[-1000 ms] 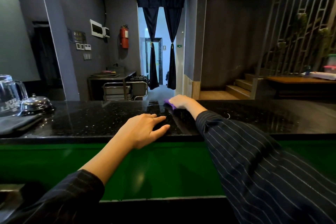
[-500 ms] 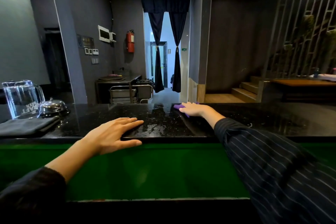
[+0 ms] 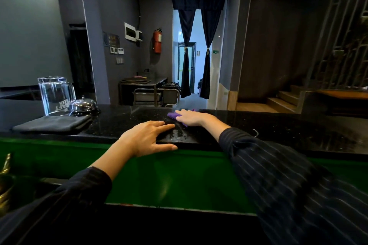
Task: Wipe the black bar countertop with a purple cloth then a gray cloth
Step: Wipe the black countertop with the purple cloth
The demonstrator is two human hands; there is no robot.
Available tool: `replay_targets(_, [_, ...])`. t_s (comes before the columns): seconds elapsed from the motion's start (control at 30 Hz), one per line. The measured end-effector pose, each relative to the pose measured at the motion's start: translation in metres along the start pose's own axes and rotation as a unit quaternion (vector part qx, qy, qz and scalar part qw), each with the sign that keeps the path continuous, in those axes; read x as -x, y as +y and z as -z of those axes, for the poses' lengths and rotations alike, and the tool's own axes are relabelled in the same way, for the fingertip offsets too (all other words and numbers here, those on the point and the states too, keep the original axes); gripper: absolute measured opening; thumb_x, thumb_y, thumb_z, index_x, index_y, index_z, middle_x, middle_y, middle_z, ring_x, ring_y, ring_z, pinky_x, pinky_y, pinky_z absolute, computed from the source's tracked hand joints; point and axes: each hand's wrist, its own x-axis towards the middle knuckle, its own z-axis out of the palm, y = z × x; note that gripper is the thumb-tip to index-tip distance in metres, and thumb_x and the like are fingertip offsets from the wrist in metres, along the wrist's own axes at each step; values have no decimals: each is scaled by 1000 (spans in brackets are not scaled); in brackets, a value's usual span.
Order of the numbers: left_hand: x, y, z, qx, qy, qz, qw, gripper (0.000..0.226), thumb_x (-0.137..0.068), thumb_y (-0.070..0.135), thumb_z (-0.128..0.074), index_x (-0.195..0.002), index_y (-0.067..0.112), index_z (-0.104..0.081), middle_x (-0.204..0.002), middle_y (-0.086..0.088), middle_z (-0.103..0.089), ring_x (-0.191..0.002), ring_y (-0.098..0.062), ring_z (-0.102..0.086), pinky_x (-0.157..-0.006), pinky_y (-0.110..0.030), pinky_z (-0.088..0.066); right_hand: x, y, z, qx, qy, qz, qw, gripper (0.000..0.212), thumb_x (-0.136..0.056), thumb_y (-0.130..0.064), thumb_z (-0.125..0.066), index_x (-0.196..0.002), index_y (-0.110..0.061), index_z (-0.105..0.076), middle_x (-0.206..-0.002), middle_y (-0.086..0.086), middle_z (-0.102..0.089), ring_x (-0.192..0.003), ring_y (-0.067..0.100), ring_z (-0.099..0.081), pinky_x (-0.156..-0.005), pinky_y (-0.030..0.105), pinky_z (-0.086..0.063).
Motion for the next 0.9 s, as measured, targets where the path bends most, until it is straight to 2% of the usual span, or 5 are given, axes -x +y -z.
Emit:
replay_targets(0.17, [3, 1, -5, -26, 99, 30, 994, 106, -59, 95, -27, -116, 11, -58, -115, -5, -62, -108, -20, -56, -94, -33, -47, 13, 30, 2, -25, -3, -10, 1000, 52, -106, -33, -24, -156, -21, -13, -164, 3, -9, -152, 24, -5, -122, 43, 0])
replay_targets(0.37, [2, -1, -8, -51, 135, 25, 989, 100, -56, 96, -26, -94, 10, -60, -92, -4, -63, -86, -20, -60, -78, -32, -50, -6, 20, 5, 2, 34, -115, 993, 55, -106, -35, -20, -156, -15, -13, -163, 12, -12, -150, 33, -11, -121, 50, -5])
replay_targets(0.57, [1, -5, -7, -61, 132, 8, 989, 90, -61, 94, -28, -81, 14, -64, -80, 0, -67, -72, -16, -62, -72, -33, -52, -15, -44, -5, 3, 5, -22, 1000, 53, -106, -35, -20, -156, -21, -13, -164, 9, -10, -151, 28, -10, -121, 48, 0])
replay_targets(0.73, [5, -3, -1, -17, 133, -5, 991, 93, -60, 94, -30, -95, 17, -69, -90, -1, -72, -83, -18, -66, -75, -34, -52, 17, -49, -14, -34, -15, 37, 999, 53, -106, -36, -25, -156, -24, -15, -164, 3, -8, -151, 24, -8, -122, 43, -2])
replay_targets(0.9, [34, -42, -1, 12, 141, -18, 990, 90, -68, 88, -32, -121, 19, -56, -118, 1, -60, -106, -18, -59, -90, -34, -49, 77, 1, -1, -31, 26, -43, 998, 47, -107, -29, -20, -155, -25, -17, -164, 3, -11, -151, 22, -9, -120, 38, -1])
